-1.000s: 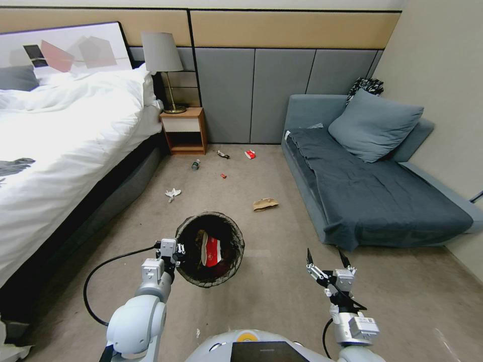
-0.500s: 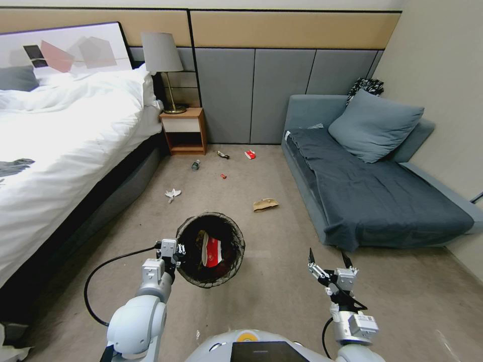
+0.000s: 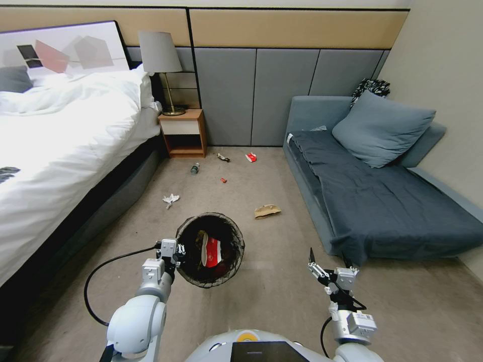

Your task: Pick up the trash bin, then pick up the garbage from the floor and place it into the trash bin.

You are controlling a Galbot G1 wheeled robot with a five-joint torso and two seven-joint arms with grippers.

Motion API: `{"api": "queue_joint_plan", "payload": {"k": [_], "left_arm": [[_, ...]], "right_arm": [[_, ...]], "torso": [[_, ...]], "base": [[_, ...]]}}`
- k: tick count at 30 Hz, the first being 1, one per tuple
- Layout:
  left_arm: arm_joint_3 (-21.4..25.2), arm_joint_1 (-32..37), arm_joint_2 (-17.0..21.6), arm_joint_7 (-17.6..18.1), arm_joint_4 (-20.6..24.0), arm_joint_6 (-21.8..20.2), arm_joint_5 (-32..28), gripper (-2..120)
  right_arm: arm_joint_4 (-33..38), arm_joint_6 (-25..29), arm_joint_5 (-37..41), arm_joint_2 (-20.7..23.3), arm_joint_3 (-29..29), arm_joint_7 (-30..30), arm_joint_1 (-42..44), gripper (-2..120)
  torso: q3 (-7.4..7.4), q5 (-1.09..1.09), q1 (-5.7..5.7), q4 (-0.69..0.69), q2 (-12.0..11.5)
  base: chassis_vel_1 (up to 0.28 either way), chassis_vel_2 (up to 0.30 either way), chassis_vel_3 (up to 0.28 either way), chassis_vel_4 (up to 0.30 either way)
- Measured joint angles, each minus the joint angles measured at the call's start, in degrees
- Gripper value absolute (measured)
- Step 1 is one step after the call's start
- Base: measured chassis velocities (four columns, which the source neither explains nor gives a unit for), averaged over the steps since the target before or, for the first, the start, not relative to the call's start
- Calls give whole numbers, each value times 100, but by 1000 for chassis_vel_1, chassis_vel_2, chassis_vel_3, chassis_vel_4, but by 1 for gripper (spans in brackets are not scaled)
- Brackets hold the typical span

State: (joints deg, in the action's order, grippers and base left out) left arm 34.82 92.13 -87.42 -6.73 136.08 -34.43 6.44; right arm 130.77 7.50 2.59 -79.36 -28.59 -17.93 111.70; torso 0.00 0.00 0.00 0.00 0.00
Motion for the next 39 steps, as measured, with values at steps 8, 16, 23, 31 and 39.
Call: {"api": "queue_joint_plan", "payload": {"k": [8, 16, 23, 31, 39], "left_arm": [[0, 12, -4, -1, -27, 1, 0, 1], [-7, 22, -4, -2, -19, 1, -1, 1], [-15, 18, -9, -2, -11, 0, -2, 1], [-10, 14, -13, -2, -7, -3, -4, 1], [6, 5, -3, -7, -1, -7, -16, 1]], "right_arm": [[-2, -56, -4, 20, 63, -94, -34, 100], [-24, -59, -5, 28, 93, -146, -39, 100], [-25, -59, -8, 32, 97, -152, -40, 100], [-32, -59, -10, 34, 94, -156, -44, 100], [-43, -59, -14, 27, 97, -156, -52, 100]], "torso": [[0, 0, 0, 0, 0], [0, 0, 0, 0, 0], [0, 0, 0, 0, 0], [0, 0, 0, 0, 0], [0, 1, 1, 0, 0]], "base": [[-111, 116, 109, -112], [-100, 101, 98, -87], [-87, 100, 93, -98], [-101, 98, 106, -101], [-107, 87, 94, -92]]}}
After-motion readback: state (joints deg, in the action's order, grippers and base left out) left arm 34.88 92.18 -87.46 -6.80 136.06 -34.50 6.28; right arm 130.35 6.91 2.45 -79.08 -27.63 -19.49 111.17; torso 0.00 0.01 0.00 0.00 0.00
